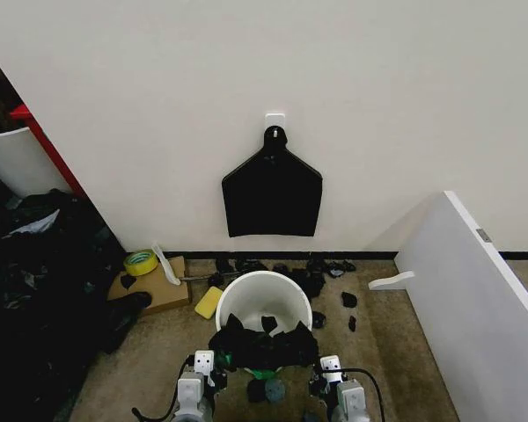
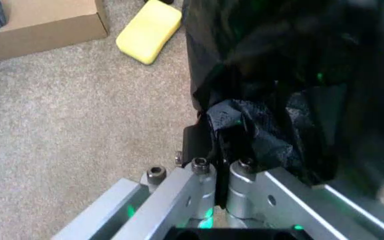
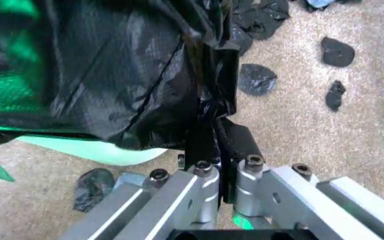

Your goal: Place the garbage bag over the trash bin.

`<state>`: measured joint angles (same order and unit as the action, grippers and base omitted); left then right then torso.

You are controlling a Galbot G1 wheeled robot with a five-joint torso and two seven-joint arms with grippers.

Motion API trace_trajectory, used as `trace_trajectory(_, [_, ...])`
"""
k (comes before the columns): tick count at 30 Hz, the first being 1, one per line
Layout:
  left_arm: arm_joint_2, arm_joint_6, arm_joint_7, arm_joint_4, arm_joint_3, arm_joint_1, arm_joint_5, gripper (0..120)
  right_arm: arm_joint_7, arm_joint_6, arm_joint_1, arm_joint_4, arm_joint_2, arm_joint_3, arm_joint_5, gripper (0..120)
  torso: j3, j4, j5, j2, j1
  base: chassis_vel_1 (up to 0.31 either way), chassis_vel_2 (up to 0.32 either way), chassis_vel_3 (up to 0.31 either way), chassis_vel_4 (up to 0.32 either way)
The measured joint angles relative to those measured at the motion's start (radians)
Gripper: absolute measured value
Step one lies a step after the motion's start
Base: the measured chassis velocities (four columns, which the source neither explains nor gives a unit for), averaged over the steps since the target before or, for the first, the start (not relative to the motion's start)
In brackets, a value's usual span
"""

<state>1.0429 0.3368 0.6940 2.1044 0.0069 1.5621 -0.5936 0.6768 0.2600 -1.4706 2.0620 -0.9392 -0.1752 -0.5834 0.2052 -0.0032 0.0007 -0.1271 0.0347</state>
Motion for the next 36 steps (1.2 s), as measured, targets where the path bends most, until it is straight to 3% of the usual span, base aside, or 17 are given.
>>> trace_trajectory(7, [-0.018,-0.001,0.022,0.043,0.0,0.021,-0.011,18,-0.021,0.007,-0.032,0.042,0.017,0.022,-0.032,16,0.0,0.0,-0.0001,0.0,0.0,0.0,0.0,0.0,0.0])
trace_trajectory(14, [-0.044,0.007,0.034,0.083,-0.017,0.057,-0.012,48,-0.036,-0.005,-0.072,0.081,0.031,0.047,-0.009,46,0.0,0.0,0.0,0.0,0.0,0.0,0.0,0.0,0.0])
trace_trajectory(15, [-0.044,0.007,0.034,0.083,-0.017,0.057,-0.012,48,-0.036,-0.005,-0.072,0.081,0.031,0.047,-0.009,46,0.0,0.0,0.0,0.0,0.0,0.0,0.0,0.0,0.0])
trace_trajectory(26, [-0.085,0.064,0.065,0.202,-0.059,0.15,-0.013,90,-0.018,-0.032,-0.172,0.232,0.125,0.04,0.057,88,0.0,0.0,-0.0001,0.0,0.0,0.0,0.0,0.0,0.0])
trace_trajectory(30, [-0.096,0.083,0.078,0.216,-0.059,0.163,-0.013,99,-0.023,-0.044,-0.156,0.232,0.117,0.035,0.059,98,0.0,0.0,-0.0001,0.0,0.0,0.0,0.0,0.0,0.0])
trace_trajectory(36, [-0.105,0.091,0.087,0.207,-0.065,0.163,-0.013,100,-0.054,-0.081,-0.116,0.17,0.075,0.022,0.079,100,0.0,0.0,0.0,0.0,0.0,0.0,0.0,0.0,0.0])
